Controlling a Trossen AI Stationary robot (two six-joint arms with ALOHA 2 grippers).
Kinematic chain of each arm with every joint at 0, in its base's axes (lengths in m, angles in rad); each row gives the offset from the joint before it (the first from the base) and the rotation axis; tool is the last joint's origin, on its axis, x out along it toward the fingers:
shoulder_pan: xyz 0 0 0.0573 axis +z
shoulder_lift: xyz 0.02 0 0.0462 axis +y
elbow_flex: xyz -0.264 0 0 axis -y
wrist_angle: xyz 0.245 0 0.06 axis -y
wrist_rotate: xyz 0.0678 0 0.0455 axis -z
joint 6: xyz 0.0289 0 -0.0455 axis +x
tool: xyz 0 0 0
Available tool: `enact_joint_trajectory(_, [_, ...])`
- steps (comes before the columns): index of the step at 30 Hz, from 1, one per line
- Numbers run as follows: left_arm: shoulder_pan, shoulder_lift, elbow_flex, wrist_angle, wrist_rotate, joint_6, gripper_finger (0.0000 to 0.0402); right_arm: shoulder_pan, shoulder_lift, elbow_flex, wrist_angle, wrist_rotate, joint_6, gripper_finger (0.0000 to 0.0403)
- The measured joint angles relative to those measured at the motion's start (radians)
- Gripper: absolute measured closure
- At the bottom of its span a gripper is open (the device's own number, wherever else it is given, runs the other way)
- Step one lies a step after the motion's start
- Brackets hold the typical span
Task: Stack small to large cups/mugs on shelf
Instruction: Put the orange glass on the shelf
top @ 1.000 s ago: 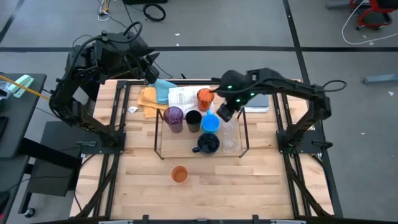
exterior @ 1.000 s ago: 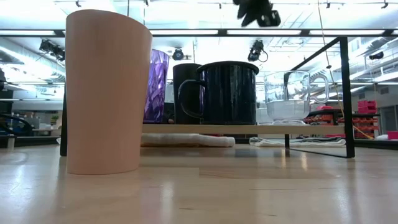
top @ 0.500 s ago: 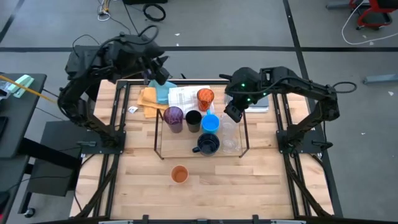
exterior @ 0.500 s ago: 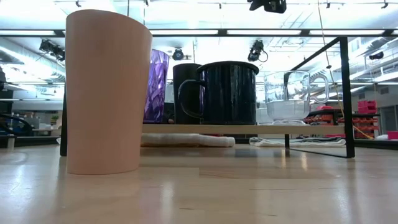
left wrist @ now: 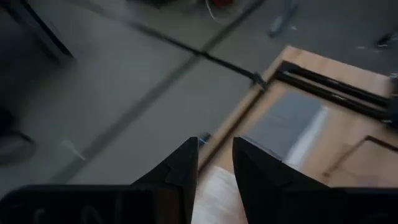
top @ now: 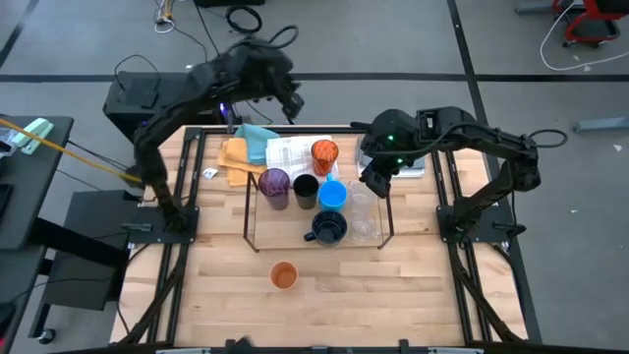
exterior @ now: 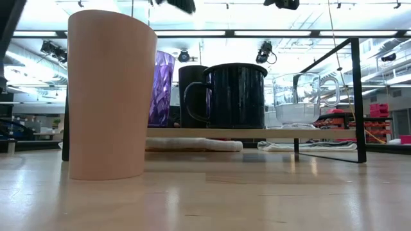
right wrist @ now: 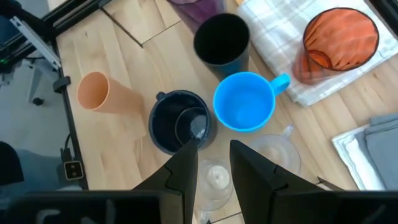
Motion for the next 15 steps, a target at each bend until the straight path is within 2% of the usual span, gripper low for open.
enact_joint_trajectory(8, [0.119, 0.185, -0.001, -0.02, 0.371, -0.137, 0.0294, 0.011, -0.014, 0.0, -0.034, 0.0, -0.005, 0.0302])
enact_joint_trajectory(11, [0.142, 0.25, -0.001, -0.012, 0.45, -0.174, 0.0294, 0.012, -0.016, 0.0, -0.034, 0.0, -0.017, 0.0302])
enact_joint_trajectory(15, [0.15, 0.319, -0.001, -0.023, 0.502, -0.206, 0.0294, 0.012, -0.016, 0.0, -0.034, -0.008, -0.023, 0.0302])
